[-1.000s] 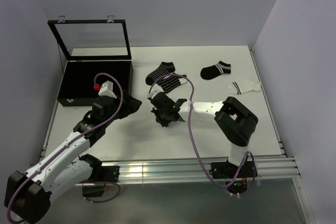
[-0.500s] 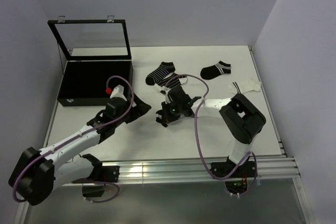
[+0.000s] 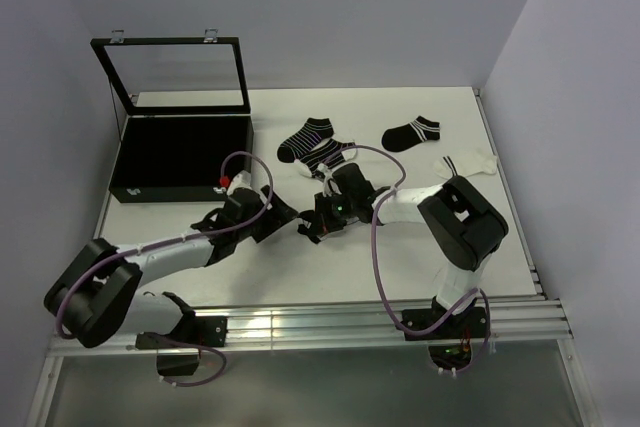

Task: Roll the socks
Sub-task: Roll the sock at the center of the board.

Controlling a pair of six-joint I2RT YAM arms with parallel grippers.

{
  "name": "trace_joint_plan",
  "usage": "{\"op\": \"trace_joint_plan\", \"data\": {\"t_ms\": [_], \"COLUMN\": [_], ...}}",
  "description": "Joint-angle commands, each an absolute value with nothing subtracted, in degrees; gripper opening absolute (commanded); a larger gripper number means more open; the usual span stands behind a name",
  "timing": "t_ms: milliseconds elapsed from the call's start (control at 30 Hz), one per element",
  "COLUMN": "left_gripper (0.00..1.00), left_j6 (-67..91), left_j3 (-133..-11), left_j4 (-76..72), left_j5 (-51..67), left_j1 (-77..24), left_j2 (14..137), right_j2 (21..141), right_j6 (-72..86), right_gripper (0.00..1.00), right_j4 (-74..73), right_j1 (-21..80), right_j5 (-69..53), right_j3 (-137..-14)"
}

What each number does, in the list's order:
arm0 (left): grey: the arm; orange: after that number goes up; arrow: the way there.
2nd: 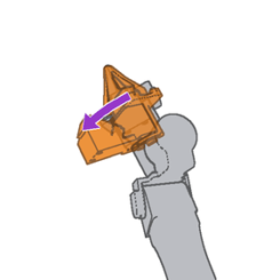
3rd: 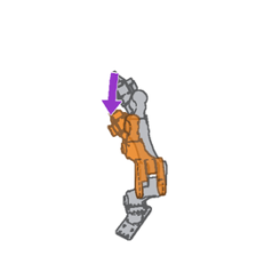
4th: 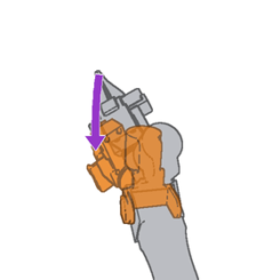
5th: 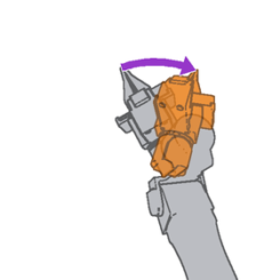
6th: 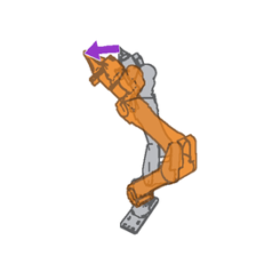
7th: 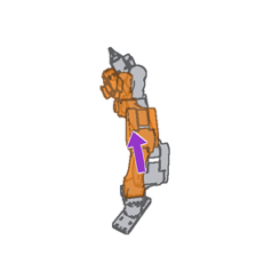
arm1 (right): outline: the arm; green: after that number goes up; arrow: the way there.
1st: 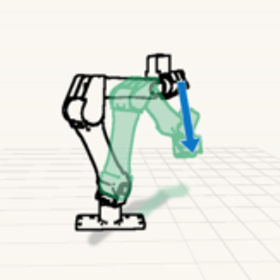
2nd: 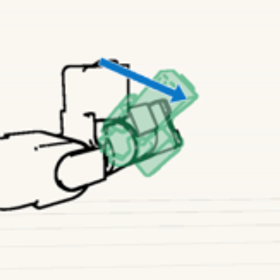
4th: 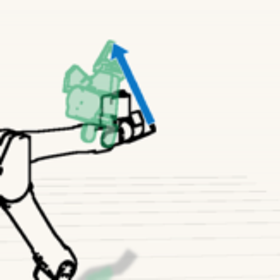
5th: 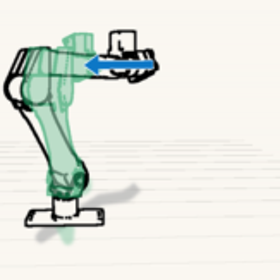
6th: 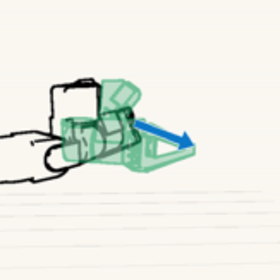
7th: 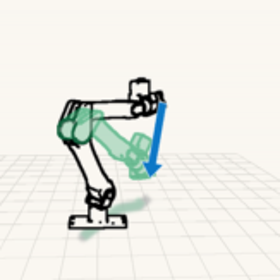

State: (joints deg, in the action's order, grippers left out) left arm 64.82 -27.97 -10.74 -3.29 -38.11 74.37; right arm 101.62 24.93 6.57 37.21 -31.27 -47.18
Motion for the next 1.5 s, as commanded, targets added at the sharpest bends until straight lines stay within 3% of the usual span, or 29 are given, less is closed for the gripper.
{"op": "trace_joint_plan", "data": {"t_ms": [0,467,933,1033,1300,1467], "left_gripper": [0.78,0.56,0.43,0.36,0.01,0.0], "left_j6": [68.4,70.6,71.2,71.1,70.6,70.1], "left_j3": [-29.6,-31.0,-32.3,-32.7,-33.7,-34.9], "left_j4": [-15.0,-17.0,-18.6,-18.5,-17.1,-14.4], "left_j5": [-2.4,-4.0,-3.7,-3.7,-3.6,-4.0], "left_j1": [-39.9,-42.1,-42.6,-42.6,-42.6,-42.7], "left_j2": [78.4,84.8,88.8,89.1,88.8,88.2], "right_j2": [102.6,102.5,102.6,102.3,100.5,96.9], "right_j6": [25.0,25.5,25.0,24.7,23.4,21.6], "right_gripper": [0.0,0.0,0.0,0.0,0.0,0.17], "right_j4": [7.8,9.1,8.8,8.6,8.6,7.4], "right_j1": [36.8,36.7,36.7,36.7,36.9,38.6], "right_j5": [-31.8,-31.7,-31.2,-30.9,-29.3,-24.6], "right_j3": [-46.1,-45.1,-45.3,-45.2,-44.9,-45.1]}}
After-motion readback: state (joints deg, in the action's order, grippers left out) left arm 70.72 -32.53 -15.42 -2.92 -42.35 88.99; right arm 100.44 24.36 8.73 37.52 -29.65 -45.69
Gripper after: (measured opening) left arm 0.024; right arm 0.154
